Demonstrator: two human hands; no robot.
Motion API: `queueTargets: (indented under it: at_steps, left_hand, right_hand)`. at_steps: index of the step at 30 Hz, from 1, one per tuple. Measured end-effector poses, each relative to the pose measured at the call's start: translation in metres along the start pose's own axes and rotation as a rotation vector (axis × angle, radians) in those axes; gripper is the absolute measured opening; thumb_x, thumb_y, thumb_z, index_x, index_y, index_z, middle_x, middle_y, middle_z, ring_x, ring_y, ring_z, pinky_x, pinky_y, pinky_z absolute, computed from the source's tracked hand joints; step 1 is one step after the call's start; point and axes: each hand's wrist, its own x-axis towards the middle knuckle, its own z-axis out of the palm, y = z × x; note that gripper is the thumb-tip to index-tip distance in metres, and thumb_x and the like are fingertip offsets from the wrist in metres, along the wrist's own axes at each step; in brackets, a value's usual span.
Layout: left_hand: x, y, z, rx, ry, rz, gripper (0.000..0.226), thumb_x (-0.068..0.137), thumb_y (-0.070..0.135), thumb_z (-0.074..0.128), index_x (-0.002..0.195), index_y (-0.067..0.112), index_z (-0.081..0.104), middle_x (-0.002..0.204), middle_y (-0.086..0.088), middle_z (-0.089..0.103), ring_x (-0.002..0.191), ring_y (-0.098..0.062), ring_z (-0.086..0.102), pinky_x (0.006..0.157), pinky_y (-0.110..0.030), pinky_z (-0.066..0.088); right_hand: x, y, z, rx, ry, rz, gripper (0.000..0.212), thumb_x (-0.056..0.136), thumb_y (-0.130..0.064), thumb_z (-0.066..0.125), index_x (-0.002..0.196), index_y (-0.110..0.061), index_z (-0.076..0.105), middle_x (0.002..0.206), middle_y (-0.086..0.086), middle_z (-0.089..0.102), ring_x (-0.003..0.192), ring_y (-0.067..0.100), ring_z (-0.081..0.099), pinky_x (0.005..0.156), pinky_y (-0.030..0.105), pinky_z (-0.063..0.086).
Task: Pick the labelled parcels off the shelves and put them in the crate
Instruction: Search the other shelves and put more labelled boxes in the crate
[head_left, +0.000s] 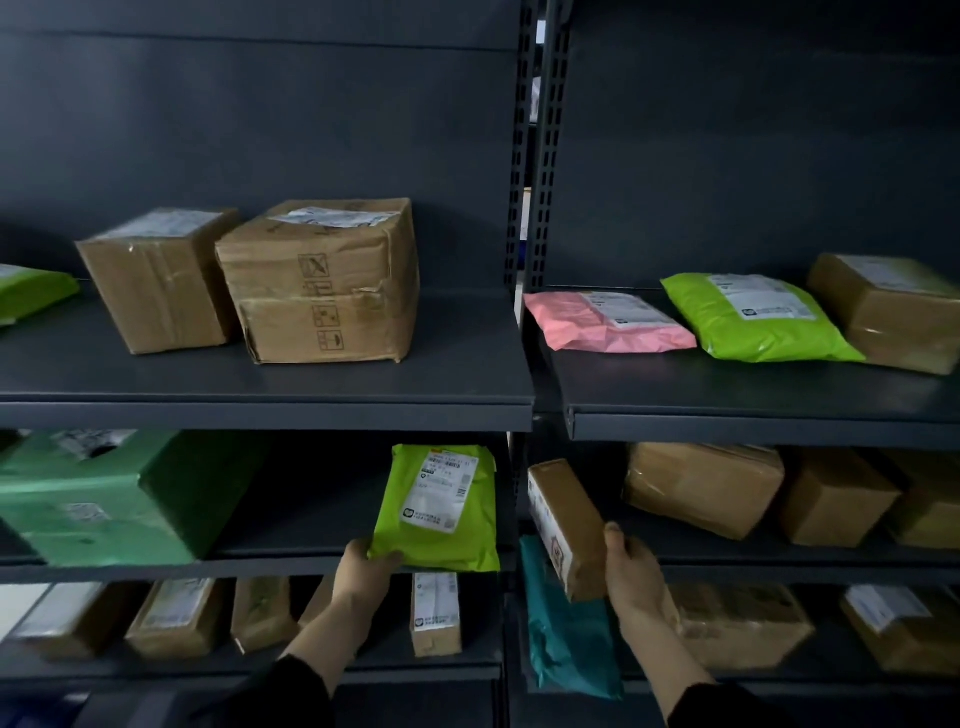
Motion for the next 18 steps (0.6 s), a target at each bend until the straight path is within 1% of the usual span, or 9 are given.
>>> queueTargets:
  at_steps: [1,3,5,7,9,12,15,18]
  left_hand:
    - [-0.001,0.001,0.000,0.047,0.003,0.021,0.051,0.083,0.009,0.063,0.130,0.000,0.046,0.111,-0.022,0.061,0.100,-0.036,0.059,0.082,-0.039,0.046]
    - [-0.004,0.002,-0.001,0.140,0.001,0.076,0.053,0.084,0.014,0.063,0.133,0.006,0.044,0.121,-0.019,0.058,0.108,-0.035,0.056,0.083,-0.036,0.045]
    - [-0.001,0.003,0.000,0.223,0.005,0.138,0.055,0.085,0.018,0.063,0.136,0.011,0.043,0.125,-0.020,0.054,0.113,-0.037,0.053,0.090,-0.038,0.045]
    - [0.001,0.006,0.002,0.283,-0.003,0.171,0.056,0.087,0.018,0.061,0.138,0.014,0.041,0.127,-0.022,0.052,0.117,-0.038,0.049,0.096,-0.042,0.044]
    - [0.002,0.010,0.005,0.311,-0.023,0.193,0.056,0.089,0.012,0.057,0.141,0.016,0.038,0.127,-0.022,0.052,0.119,-0.037,0.047,0.096,-0.040,0.045]
    - [0.006,0.012,0.007,0.305,-0.034,0.189,0.058,0.088,0.002,0.049,0.142,0.019,0.038,0.128,-0.021,0.051,0.116,-0.035,0.049,0.091,-0.036,0.048]
    - [0.012,0.010,0.006,0.318,-0.019,0.189,0.058,0.085,-0.002,0.049,0.140,0.015,0.043,0.126,-0.021,0.055,0.117,-0.035,0.049,0.095,-0.039,0.047]
    - [0.015,0.009,0.005,0.324,-0.012,0.177,0.058,0.084,-0.003,0.047,0.139,0.015,0.044,0.126,-0.023,0.053,0.114,-0.037,0.051,0.093,-0.039,0.048]
  right_hand:
    - [-0.002,-0.001,0.001,-0.111,0.020,-0.073,0.052,0.096,-0.045,0.033,0.124,-0.005,0.049,0.123,0.021,0.054,0.110,0.035,0.052,0.087,0.037,0.042]
    - [-0.008,-0.004,0.003,-0.364,0.064,-0.216,0.057,0.093,-0.051,0.034,0.134,-0.012,0.039,0.130,0.017,0.046,0.116,0.033,0.047,0.089,0.039,0.042]
    - [-0.014,-0.009,0.006,-0.649,0.066,-0.355,0.066,0.089,-0.060,0.036,0.140,-0.020,0.028,0.136,0.013,0.038,0.121,0.030,0.042,0.095,0.041,0.041]
    - [-0.019,-0.012,0.012,-0.811,0.013,-0.415,0.072,0.085,-0.062,0.040,0.143,-0.024,0.019,0.140,0.012,0.031,0.124,0.029,0.037,0.098,0.041,0.039]
    - [-0.018,-0.012,0.017,-0.849,-0.019,-0.428,0.071,0.086,-0.055,0.044,0.144,-0.024,0.016,0.138,0.013,0.032,0.121,0.029,0.037,0.097,0.039,0.040]
    - [-0.013,-0.013,0.021,-0.827,-0.011,-0.471,0.065,0.091,-0.044,0.043,0.146,-0.024,0.016,0.131,0.013,0.038,0.116,0.028,0.040,0.094,0.035,0.041]
    - [-0.008,-0.016,0.021,-0.740,-0.037,-0.437,0.063,0.093,-0.040,0.043,0.147,-0.022,0.015,0.129,0.015,0.039,0.115,0.030,0.040,0.094,0.035,0.038]
    - [-0.007,-0.016,0.020,-0.635,-0.058,-0.423,0.063,0.093,-0.037,0.046,0.147,-0.019,0.017,0.129,0.017,0.039,0.114,0.031,0.041,0.093,0.033,0.036]
